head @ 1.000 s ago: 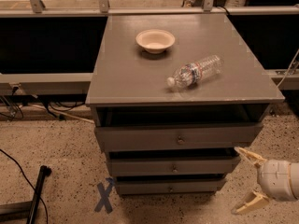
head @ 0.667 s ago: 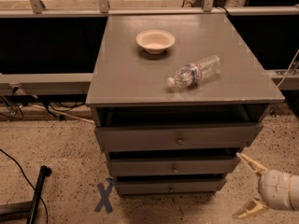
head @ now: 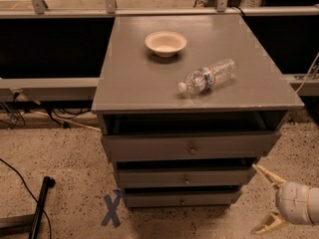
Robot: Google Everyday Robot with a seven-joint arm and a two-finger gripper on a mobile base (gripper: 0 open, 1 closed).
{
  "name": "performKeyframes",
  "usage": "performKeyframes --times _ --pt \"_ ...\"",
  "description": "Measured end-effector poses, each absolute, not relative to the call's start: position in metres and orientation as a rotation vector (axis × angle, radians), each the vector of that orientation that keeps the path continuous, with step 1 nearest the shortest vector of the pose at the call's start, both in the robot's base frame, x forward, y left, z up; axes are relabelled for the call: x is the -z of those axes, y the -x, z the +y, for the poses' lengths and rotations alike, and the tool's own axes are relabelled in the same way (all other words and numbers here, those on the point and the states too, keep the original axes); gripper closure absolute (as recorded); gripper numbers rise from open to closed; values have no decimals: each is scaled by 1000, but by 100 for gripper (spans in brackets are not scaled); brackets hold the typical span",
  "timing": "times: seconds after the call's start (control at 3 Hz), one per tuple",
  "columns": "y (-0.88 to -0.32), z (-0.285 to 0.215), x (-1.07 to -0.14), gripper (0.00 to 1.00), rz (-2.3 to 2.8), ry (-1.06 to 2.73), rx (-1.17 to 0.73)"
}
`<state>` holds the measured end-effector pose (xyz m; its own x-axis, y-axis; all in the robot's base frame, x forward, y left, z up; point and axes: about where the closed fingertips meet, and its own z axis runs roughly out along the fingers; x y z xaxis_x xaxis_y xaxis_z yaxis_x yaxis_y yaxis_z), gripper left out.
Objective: Open middle drawer
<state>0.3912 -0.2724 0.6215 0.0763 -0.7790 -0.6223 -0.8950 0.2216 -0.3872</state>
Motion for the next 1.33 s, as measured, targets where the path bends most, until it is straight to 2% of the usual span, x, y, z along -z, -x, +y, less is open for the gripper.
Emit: performKeyframes --times 0.67,1.0,1.33 --pt "-406 -303 -524 0 1766 1878 -117" --pt "-414 -309 -482 0 1688 2007 -149" --pt "-415 -309 -475 0 1676 2022 -156"
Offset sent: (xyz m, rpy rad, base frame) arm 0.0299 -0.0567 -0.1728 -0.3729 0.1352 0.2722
